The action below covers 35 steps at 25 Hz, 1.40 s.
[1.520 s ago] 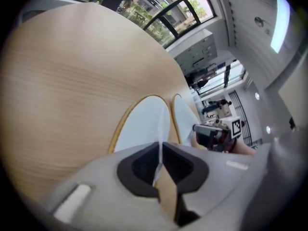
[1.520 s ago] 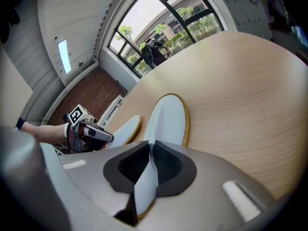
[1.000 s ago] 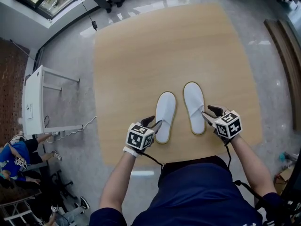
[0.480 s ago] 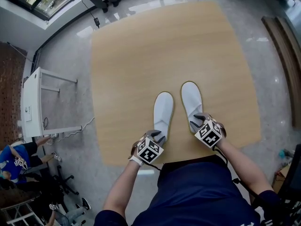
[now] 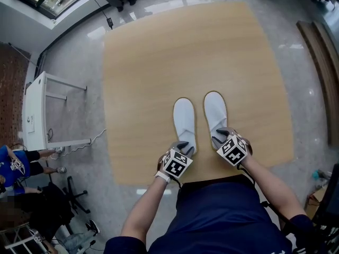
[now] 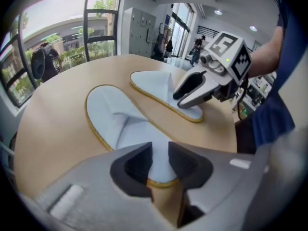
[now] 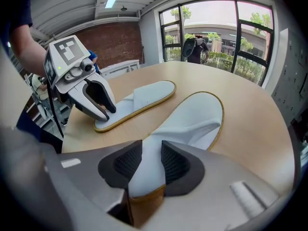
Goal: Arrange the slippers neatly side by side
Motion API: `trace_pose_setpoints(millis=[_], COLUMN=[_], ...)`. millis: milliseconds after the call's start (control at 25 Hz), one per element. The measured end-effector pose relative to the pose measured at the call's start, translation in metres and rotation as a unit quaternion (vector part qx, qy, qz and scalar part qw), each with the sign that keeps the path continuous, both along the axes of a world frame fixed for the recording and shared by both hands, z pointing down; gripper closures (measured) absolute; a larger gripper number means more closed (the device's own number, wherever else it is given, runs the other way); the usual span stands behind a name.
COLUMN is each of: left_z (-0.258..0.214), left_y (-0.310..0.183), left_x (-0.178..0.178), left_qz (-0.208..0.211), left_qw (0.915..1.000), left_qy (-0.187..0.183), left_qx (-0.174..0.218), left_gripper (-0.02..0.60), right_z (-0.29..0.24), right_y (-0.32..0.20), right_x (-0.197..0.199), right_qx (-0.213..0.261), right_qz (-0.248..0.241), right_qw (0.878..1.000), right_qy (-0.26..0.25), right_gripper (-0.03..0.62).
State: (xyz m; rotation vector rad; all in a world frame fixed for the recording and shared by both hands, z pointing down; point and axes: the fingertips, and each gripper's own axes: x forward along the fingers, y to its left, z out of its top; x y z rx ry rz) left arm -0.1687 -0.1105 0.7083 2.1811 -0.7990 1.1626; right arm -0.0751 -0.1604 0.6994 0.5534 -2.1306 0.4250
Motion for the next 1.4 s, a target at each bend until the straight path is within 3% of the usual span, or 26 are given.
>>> trace_pose_setpoints(millis=[120,360,560,760,880,1280,1400], left_z=[0.001,0.001,0.002,0.001,0.002,0.002,0.000], left_y=[-0.006,-0.011,-0.005,0.004,0.005,0.003,-0.004], left_x=[0.010,0.028,0.030,0.032,0.031,0.023,0.020], left_qz=[-0.016,0.013,0.063,0.134,0.155,0.176,0.132], left_qw=[0.9998,0.9999,0.9979,0.9898,0.9864,0.9810,0.9893], left_qy=[0.005,-0.005,-0.015,-0.047,-0.056,-0.082,-0.063], left_qx=[-0.008,0.006,0.010,0.008,0.005,-0.004,-0.007], left_gripper=[0.488,0.489,0.489,0.491,0.491,0.490,0.488], right_z=[0.001,0.001,0.002,0.000,0.000,-0.001,0.000], right_y=[-0.002,-0.003,-0.004,-0.003,-0.001,0.002,-0.001], right_x=[-0.005,-0.017,-0.024,-0.020,-0.025,-0.036,-0.038], right_qx=[-0.002,-0.003,-0.004,-0.002,-0.003,-0.006,-0.008], right_qz=[0.009,0.004,-0.004,-0.001,0.003,0.029,0.036], right_qw=[1.000,1.000,1.000,1.000,1.000,0.999,0.999], right_qy=[-0.003,-0.003,-0.003,-0.003,-0.003,0.011,0.003], right_gripper=[0.464,0.464,0.464,0.463,0.462,0.462,0.461])
